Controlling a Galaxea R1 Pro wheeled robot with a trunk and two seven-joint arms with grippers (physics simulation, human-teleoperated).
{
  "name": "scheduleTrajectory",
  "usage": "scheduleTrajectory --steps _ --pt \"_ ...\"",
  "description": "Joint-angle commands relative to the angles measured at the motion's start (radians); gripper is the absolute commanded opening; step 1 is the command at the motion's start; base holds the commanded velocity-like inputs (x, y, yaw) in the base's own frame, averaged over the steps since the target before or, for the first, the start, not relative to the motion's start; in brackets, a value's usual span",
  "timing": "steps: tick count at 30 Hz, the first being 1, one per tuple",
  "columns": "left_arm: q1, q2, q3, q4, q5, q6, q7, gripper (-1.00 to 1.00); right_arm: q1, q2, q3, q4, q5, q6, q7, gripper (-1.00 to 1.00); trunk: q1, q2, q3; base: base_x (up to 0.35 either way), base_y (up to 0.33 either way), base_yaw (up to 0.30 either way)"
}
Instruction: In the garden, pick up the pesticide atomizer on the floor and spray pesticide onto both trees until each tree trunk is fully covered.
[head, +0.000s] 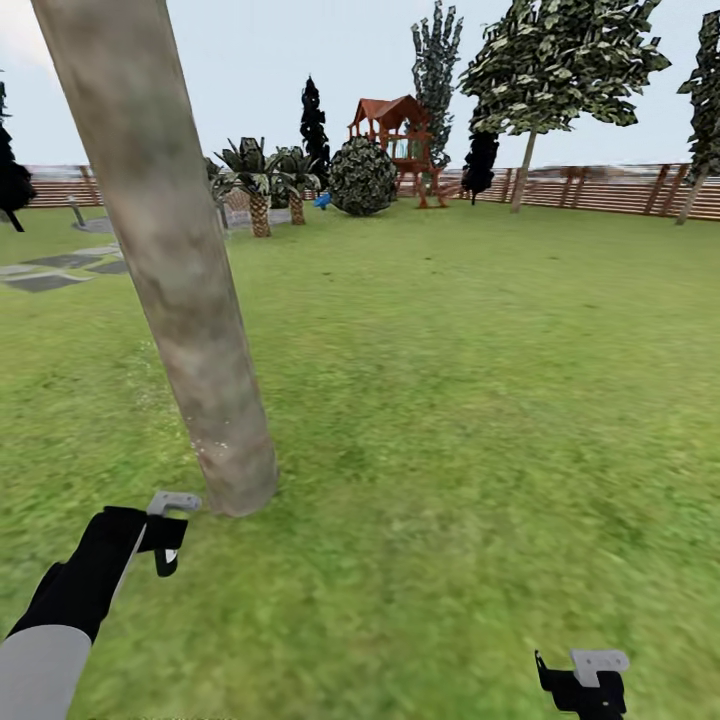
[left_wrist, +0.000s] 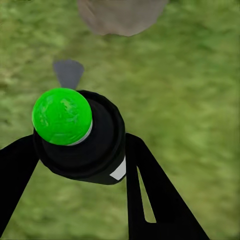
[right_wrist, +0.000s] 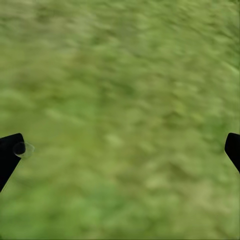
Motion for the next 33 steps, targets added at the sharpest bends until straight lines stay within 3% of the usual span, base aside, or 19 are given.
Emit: scheduleTrajectory --steps 1,8,10,15,18,20,24,33 --pt "0.000 0.000 0.002 -0.001 0.000 0.001 -0.001 -1.00 0.000 0.000 -0.001 0.000 0.000 0.000 0.000 1.00 0.000 0.000 0.000 0.008 -0.009 0.041" --pt "-0.018 0.000 -0.001 -0.004 0.000 0.012 -0.007 -1.00 0.000 -0.001 -0.001 0.000 0.000 -0.001 0.000 1.00 0.000 0.000 0.000 0.001 -0.001 0.006" --pt "-0.056 0.002 -0.002 -0.004 0.001 0.024 -0.011 -1.00 0.000 -0.002 -0.001 0.000 0.000 0.000 0.000 1.00 0.000 0.000 0.000 0.000 0.000 0.000" --pt "-0.075 0.000 -0.004 -0.005 0.001 0.043 -0.013 -1.00 0.000 -0.002 -0.002 0.000 0.000 0.000 0.000 1.00 0.000 0.000 0.000 -0.124 0.023 0.000" --pt "-0.121 -0.003 -0.009 -0.007 0.003 0.046 -0.013 -1.00 0.000 -0.002 -0.002 0.001 0.000 0.000 0.000 1.00 0.000 0.000 0.000 -0.029 0.004 0.000" --pt "-0.195 0.004 -0.010 -0.007 0.003 0.101 -0.018 -1.00 0.000 -0.002 -0.002 0.001 0.001 0.000 0.000 1.00 0.000 0.000 0.000 -0.003 0.000 0.000" --pt "-0.250 0.013 -0.009 -0.007 0.003 0.139 -0.020 -1.00 0.000 -0.002 -0.002 0.001 0.001 0.000 0.000 1.00 0.000 0.000 0.000 0.000 0.000 0.000" --pt "-0.267 0.042 -0.003 -0.007 0.003 0.141 -0.048 -1.00 0.000 -0.002 -0.002 0.001 0.000 0.000 0.000 1.00 0.000 0.000 0.000 0.000 0.000 0.112"
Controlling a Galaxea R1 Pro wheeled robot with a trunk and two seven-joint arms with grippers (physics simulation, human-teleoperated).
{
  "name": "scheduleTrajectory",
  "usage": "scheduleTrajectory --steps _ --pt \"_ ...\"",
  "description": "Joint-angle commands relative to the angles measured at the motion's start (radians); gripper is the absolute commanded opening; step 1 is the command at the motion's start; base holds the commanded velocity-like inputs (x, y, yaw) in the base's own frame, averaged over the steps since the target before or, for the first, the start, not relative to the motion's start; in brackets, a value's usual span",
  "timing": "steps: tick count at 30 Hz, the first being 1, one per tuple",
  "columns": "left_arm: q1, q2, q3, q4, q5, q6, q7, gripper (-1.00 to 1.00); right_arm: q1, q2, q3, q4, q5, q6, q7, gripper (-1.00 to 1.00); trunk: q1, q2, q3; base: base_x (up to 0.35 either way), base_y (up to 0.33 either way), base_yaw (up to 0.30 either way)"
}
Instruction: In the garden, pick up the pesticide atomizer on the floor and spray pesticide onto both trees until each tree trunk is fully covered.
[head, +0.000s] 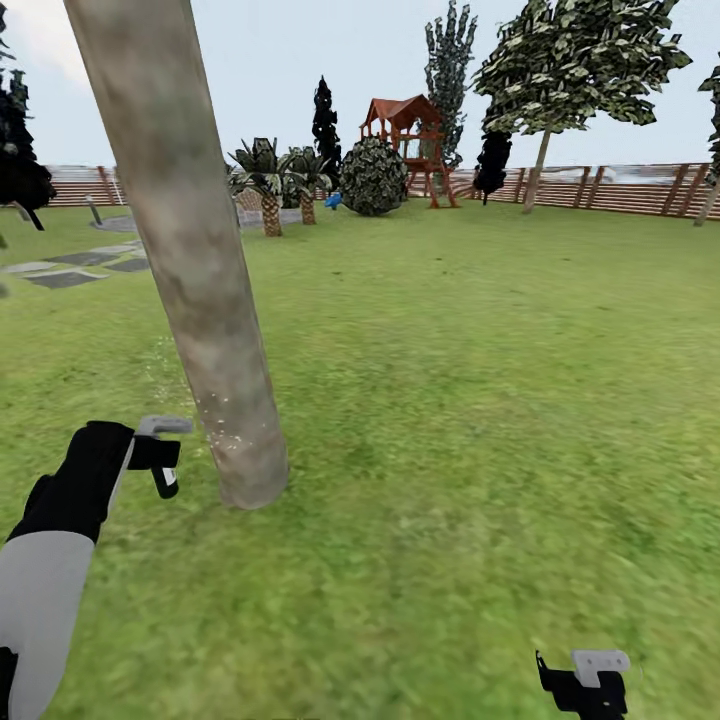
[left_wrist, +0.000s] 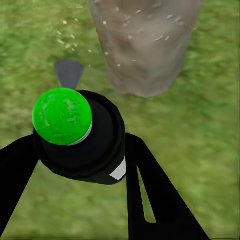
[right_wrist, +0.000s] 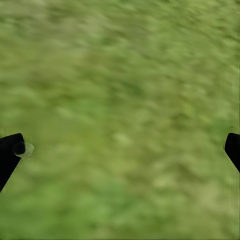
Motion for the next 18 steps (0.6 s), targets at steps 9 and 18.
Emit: scheduleTrajectory --steps 9,18 --pt "-0.107 -0.014 -0.009 -0.001 -0.001 0.052 -0.052 -1.00 0.000 0.000 0.000 0.000 0.000 0.000 0.000 1.00 0.000 0.000 0.000 0.000 0.000 0.109" --pt "-0.174 -0.013 -0.034 0.002 -0.004 0.064 -0.097 -1.00 0.000 0.000 0.000 0.000 0.000 0.000 0.000 1.00 0.000 0.000 0.000 0.000 0.000 0.000"
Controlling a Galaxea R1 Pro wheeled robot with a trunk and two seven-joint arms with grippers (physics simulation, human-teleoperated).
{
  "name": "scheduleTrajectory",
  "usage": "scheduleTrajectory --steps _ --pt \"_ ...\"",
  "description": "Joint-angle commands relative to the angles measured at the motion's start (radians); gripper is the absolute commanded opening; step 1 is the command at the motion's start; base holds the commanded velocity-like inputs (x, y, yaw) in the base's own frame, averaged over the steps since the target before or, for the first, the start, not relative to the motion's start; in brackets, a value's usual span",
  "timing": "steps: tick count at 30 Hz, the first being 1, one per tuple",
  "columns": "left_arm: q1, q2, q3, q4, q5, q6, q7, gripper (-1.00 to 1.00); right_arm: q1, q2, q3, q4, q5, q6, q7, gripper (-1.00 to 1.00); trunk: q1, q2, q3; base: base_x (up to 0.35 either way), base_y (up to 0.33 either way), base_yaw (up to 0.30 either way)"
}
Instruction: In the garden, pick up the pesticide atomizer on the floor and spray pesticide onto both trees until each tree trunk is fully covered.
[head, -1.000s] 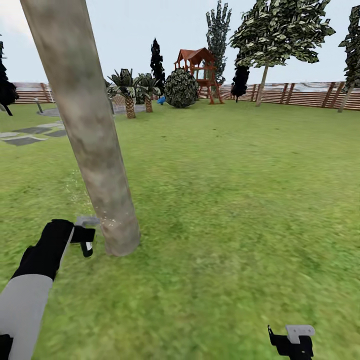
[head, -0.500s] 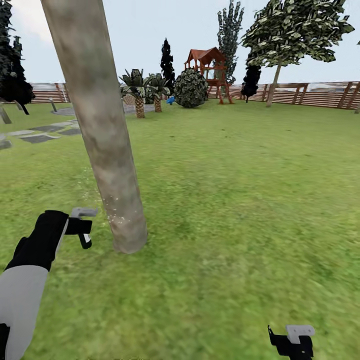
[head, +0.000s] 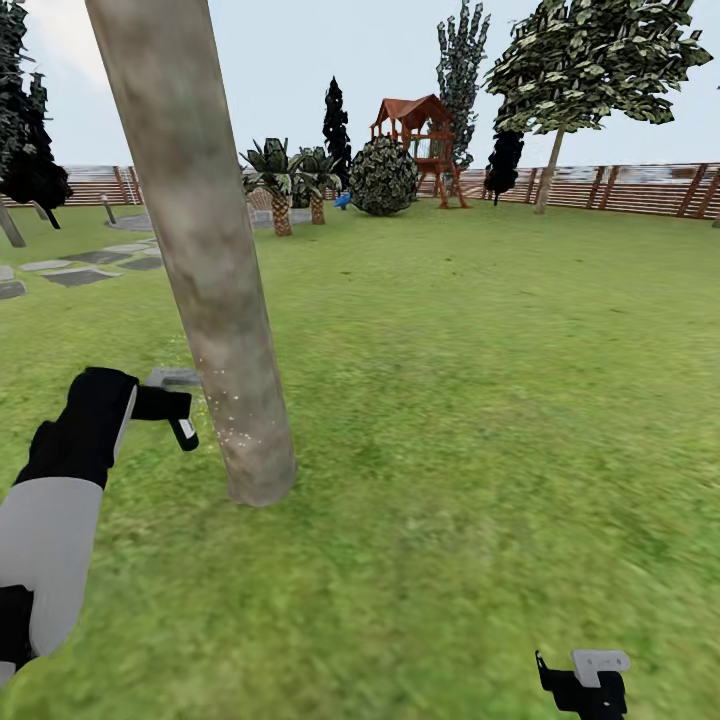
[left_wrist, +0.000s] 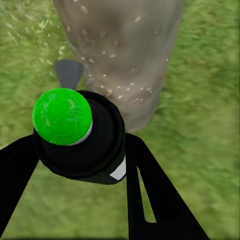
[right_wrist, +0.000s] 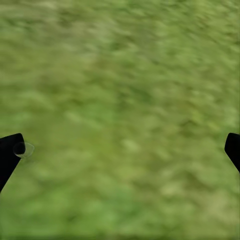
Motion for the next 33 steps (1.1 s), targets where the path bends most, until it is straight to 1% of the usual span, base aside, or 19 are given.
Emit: scheduleTrajectory --steps 1,2,3,4,7,9,13,16,17,19,20,23,27,29,31,33 --pt "0.002 0.000 -0.001 0.000 0.000 -0.002 -0.003 -1.00 0.000 0.000 0.000 0.000 0.000 0.000 0.000 1.00 0.000 0.000 0.000 0.000 0.000 0.000" --pt "0.004 0.001 -0.004 0.000 0.000 -0.004 -0.006 -1.00 0.000 0.000 0.000 0.000 0.000 0.000 0.000 1.00 0.000 0.000 0.000 0.000 0.000 0.000" --pt "0.008 0.003 -0.023 0.010 0.001 -0.009 -0.018 -1.00 0.000 0.000 0.000 0.000 0.001 0.000 0.000 1.00 0.000 0.000 0.000 0.000 0.000 0.000" --pt "0.020 0.004 -0.030 0.013 0.001 -0.013 -0.027 -1.00 0.000 0.000 0.001 0.000 0.001 0.000 0.000 1.00 0.000 0.000 0.000 0.000 0.000 0.000" --pt "0.072 0.003 -0.036 0.015 0.002 -0.018 -0.044 -1.00 0.000 0.000 0.001 0.000 0.000 0.000 0.000 1.00 0.000 0.000 0.000 0.000 0.000 0.000" --pt "0.086 0.002 -0.037 0.015 0.002 -0.019 -0.047 -1.00 0.000 0.000 0.001 0.000 0.000 0.000 0.000 1.00 0.000 0.000 0.000 0.000 0.000 0.000" --pt "0.072 0.001 -0.035 0.010 0.004 -0.007 -0.046 -1.00 0.000 0.000 0.002 0.000 0.000 0.000 0.000 1.00 0.000 0.000 0.000 0.000 0.000 0.000" --pt "0.031 0.003 -0.029 0.003 0.002 -0.002 -0.044 -1.00 0.000 0.000 0.002 0.000 0.000 0.000 0.000 1.00 0.000 0.000 0.000 0.000 0.000 0.000" --pt "0.028 0.005 -0.027 0.001 0.001 -0.002 -0.043 -1.00 0.000 0.000 0.001 0.000 0.000 0.000 0.000 1.00 0.000 0.000 0.000 0.000 0.000 0.000" --pt "0.042 0.008 -0.027 0.000 -0.002 -0.012 -0.037 -1.00 0.000 0.000 0.001 0.000 0.000 0.000 0.000 1.00 0.000 0.000 0.000 0.000 0.000 0.000" --pt "0.055 0.008 -0.027 0.000 -0.002 -0.015 -0.035 -1.00 0.000 0.000 0.002 0.000 0.000 0.000 0.000 1.00 0.000 0.000 0.000 0.000 0.000 0.000" --pt "0.120 0.005 -0.028 -0.001 -0.004 -0.037 -0.030 -1.00 0.000 0.000 0.002 0.000 0.001 0.000 0.000 1.00 0.000 0.000 0.000 0.000 0.000 0.085" --pt "0.156 0.004 -0.028 0.000 -0.004 -0.051 -0.028 -1.00 0.000 0.001 0.002 0.000 0.000 0.000 0.000 1.00 0.000 0.000 0.000 0.000 -0.055 0.251" --pt "0.206 0.003 -0.027 0.001 -0.004 -0.096 -0.028 -1.00 0.000 0.001 0.002 0.000 0.000 0.000 0.000 1.00 0.000 0.000 0.000 0.000 -0.241 0.275" --pt "0.240 0.003 -0.026 0.009 -0.003 -0.135 -0.028 -1.00 0.000 0.001 0.002 0.000 0.000 0.000 0.000 1.00 0.000 0.000 0.000 0.000 -0.261 0.277" --pt "0.277 -0.001 -0.026 0.015 -0.002 -0.160 -0.027 -1.00 0.000 0.001 0.002 0.000 0.000 0.000 0.000 1.00 0.000 0.000 0.000 0.000 -0.268 0.277"
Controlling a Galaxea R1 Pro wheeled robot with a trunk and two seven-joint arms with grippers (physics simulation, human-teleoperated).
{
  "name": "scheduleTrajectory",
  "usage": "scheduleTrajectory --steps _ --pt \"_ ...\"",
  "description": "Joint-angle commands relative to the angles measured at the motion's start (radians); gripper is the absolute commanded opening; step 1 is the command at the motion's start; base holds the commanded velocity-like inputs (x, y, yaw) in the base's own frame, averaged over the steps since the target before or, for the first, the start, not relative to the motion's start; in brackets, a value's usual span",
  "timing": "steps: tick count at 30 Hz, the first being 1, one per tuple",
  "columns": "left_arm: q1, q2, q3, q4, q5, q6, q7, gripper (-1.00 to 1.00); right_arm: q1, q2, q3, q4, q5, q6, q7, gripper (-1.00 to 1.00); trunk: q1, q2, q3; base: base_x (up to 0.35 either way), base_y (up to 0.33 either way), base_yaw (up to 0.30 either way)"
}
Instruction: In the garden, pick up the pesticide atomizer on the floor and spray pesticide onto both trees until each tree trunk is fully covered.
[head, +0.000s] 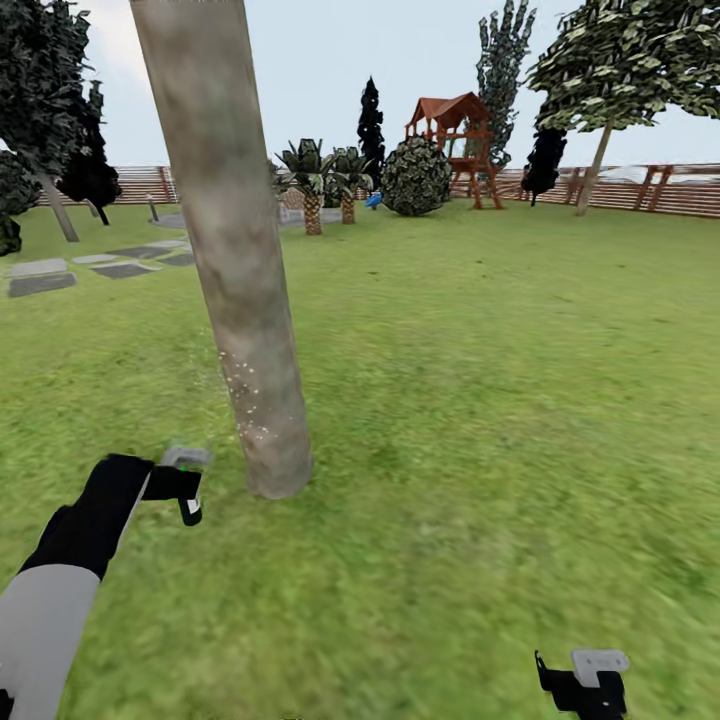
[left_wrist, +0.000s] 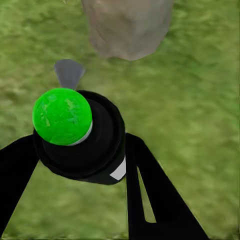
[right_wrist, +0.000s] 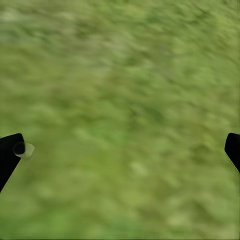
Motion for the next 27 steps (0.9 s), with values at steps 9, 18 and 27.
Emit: scheduleTrajectory --steps 9,18,27 --pt "0.022 -0.069 0.005 0.113 0.002 -0.109 0.152 -1.00 0.000 0.000 0.000 0.000 0.000 0.000 0.000 1.00 0.000 0.000 0.000 0.059 -0.258 0.277" --pt "0.039 -0.077 0.037 0.239 0.002 -0.241 0.177 -1.00 0.000 -0.001 0.000 0.000 0.000 0.000 0.000 1.00 0.000 0.000 0.000 0.236 -0.190 0.277" --pt "0.065 -0.079 0.110 0.347 0.003 -0.336 0.296 -1.00 0.000 -0.001 0.000 0.000 0.001 0.000 0.000 1.00 0.000 0.000 0.000 0.213 -0.204 0.085"
